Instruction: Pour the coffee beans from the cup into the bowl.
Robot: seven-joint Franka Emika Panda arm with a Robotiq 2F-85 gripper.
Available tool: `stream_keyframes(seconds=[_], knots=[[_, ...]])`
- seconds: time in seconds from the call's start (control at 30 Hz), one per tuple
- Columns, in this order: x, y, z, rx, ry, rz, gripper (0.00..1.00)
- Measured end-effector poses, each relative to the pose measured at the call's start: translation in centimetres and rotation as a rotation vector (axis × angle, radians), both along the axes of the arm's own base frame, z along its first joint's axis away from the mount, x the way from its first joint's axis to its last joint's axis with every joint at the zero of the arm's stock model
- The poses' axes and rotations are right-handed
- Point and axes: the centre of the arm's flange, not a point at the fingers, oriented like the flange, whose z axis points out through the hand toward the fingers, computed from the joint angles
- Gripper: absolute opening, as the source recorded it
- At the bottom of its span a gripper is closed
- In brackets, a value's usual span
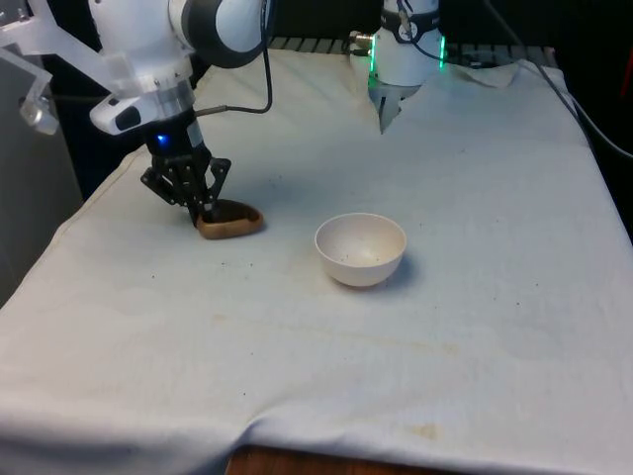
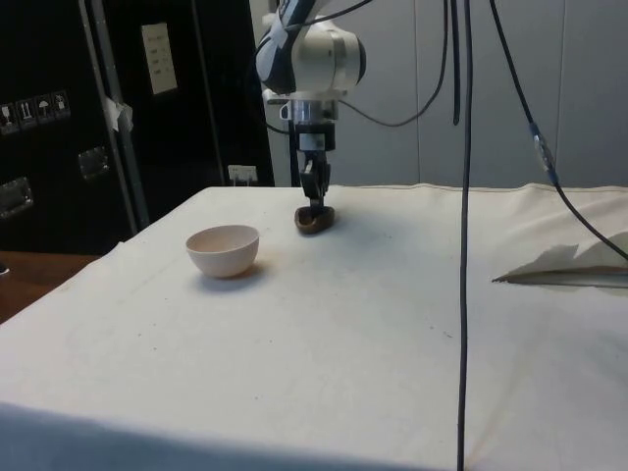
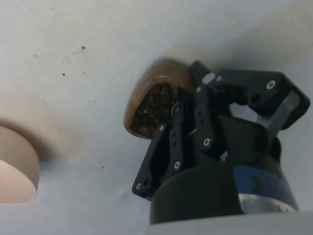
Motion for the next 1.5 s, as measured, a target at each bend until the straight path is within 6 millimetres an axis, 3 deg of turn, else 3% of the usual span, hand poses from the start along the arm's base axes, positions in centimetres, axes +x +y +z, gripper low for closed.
stream_keyframes(seconds=[1.5], knots=[[2.7, 5.2, 7.6, -0.108, 0.006, -0.005, 0.01]])
